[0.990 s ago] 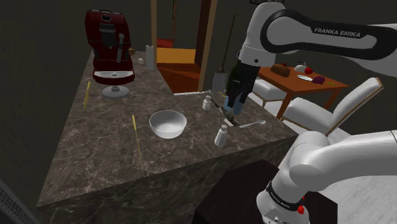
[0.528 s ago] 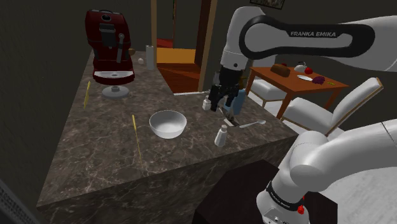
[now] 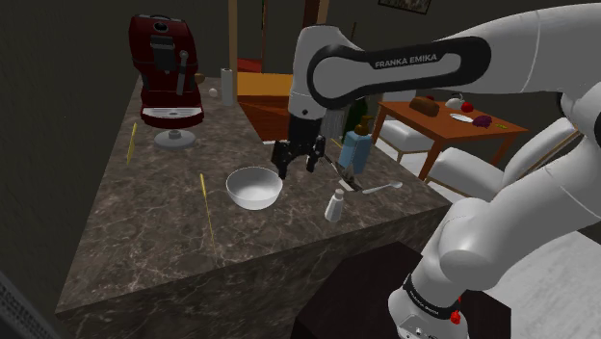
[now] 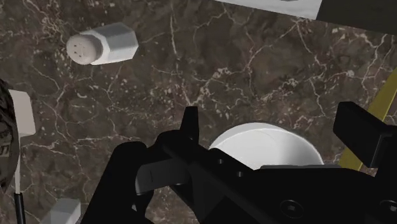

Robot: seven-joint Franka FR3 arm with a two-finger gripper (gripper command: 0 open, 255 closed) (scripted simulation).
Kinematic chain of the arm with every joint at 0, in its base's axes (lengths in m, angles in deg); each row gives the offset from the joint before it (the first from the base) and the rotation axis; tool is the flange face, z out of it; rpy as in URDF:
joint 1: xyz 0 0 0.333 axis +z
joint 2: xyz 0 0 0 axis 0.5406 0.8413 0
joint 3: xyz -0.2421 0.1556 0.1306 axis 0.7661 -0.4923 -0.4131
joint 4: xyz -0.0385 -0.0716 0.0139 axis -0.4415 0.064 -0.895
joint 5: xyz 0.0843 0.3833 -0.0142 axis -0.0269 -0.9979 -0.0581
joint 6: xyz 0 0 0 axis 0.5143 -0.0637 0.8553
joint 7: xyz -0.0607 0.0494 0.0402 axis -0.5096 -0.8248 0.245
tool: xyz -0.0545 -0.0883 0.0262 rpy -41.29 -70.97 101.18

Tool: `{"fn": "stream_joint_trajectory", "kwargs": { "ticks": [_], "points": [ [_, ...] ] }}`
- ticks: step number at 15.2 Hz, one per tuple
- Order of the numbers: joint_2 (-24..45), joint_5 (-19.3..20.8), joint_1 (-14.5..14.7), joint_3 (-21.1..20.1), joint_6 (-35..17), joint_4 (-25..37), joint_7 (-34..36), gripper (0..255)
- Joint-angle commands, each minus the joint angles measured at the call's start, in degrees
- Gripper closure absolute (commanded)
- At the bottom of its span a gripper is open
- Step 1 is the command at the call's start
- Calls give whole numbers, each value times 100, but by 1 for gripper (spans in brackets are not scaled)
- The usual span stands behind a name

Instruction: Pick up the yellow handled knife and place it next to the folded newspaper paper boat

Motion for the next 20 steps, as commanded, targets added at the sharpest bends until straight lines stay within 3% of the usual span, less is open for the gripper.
{"fn": "stream_joint_trajectory", "kwargs": {
  "ticks": [1, 11, 20],
  "points": [
    [468, 29, 20, -192, -174, 280, 345, 0],
    [2834, 673, 207, -705, -523, 2093, 1930, 0],
    [5091, 1336, 755, -615, -104, 4507, 3028, 0]
  ]
}}
